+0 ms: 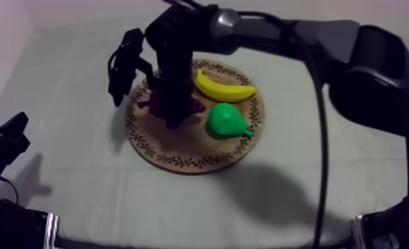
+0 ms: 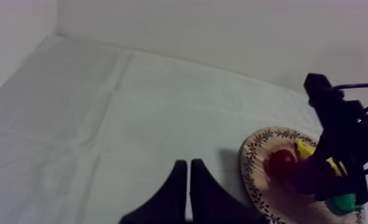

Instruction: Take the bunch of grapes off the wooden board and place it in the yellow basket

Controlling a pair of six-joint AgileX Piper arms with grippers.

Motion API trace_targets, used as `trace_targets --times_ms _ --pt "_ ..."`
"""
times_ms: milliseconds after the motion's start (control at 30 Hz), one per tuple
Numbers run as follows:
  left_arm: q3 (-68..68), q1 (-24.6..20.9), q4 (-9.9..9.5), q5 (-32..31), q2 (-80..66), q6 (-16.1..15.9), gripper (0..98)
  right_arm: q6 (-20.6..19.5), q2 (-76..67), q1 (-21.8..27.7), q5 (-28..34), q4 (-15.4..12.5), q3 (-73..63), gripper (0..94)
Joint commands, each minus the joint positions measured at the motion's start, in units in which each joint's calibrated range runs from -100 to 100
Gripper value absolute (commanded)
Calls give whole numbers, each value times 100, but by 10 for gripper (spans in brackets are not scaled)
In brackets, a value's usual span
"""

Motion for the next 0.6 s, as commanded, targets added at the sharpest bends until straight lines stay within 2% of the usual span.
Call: trace_targets --times_ms 0,300,567 --pt "-4 -1 -4 -3 0 -2 1 32 -418 24 9 29 242 235" --pt "-4 -1 -4 -3 0 -1 1 62 -2097 260 -62 297 1052 238" --pt "-4 -1 -4 -3 0 1 1 -7 -3389 847 -195 527 1203 241"
